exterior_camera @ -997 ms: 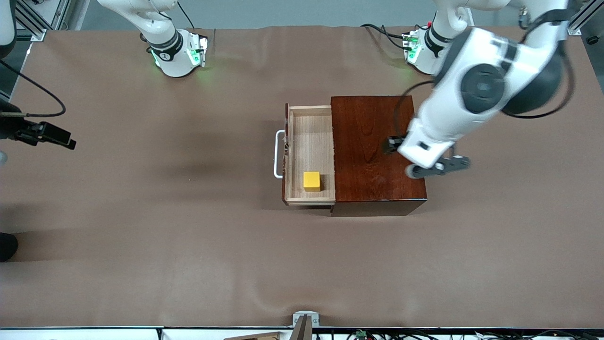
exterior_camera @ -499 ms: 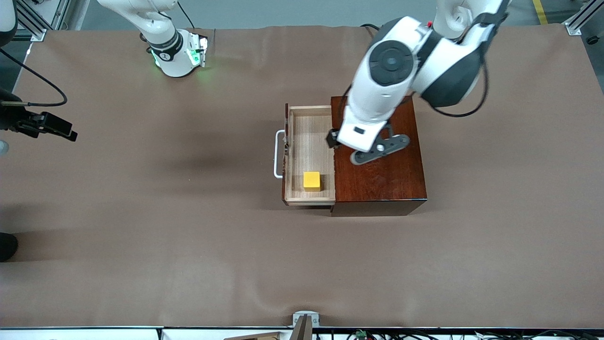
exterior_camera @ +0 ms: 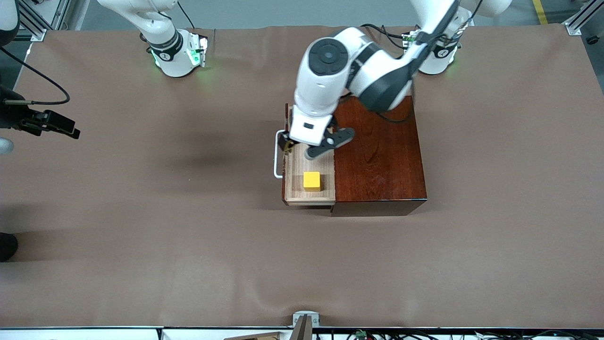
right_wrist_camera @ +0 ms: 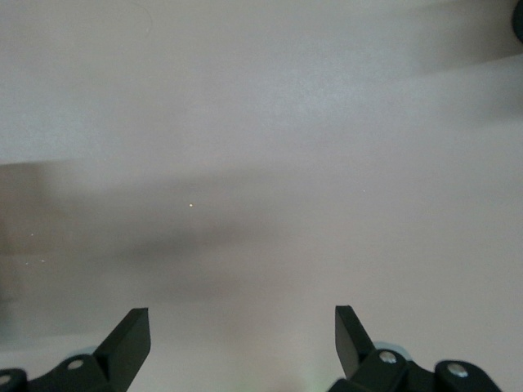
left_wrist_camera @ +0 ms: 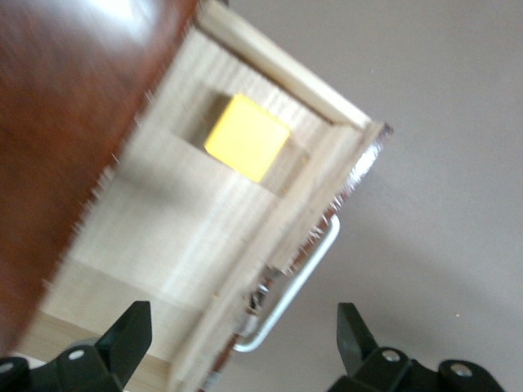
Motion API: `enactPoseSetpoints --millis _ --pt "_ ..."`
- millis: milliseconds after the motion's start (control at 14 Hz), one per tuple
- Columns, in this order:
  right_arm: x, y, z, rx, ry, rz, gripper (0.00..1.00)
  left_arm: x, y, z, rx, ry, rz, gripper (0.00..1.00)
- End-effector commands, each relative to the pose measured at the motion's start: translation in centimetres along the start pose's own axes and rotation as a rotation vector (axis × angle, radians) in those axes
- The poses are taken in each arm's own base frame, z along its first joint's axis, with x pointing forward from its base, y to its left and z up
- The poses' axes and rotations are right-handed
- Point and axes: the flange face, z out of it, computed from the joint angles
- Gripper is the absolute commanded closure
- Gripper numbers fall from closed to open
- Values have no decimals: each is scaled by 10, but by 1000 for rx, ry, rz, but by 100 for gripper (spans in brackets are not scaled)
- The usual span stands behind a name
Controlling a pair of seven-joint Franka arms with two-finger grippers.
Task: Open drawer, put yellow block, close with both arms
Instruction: 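Move the left gripper over the box toward the drawer handle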
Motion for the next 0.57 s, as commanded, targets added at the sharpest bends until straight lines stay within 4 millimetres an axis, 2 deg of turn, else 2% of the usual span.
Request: enactPoseSetpoints --millis 0,214,285,356,499 --pt "-13 1 -15 -10 35 -6 0 -35 20 23 -21 -11 -122 0" --pt "-15 5 -18 -9 38 1 0 -57 43 59 -73 -27 -189 0" --pt "-16 6 -17 -5 29 4 0 -61 47 67 -101 -19 -241 0" --pt "-16 3 -16 -5 25 4 0 -75 51 72 -133 -1 -298 0" --pt "-16 -5 -16 -9 28 -9 0 -84 52 83 -146 75 -452 0"
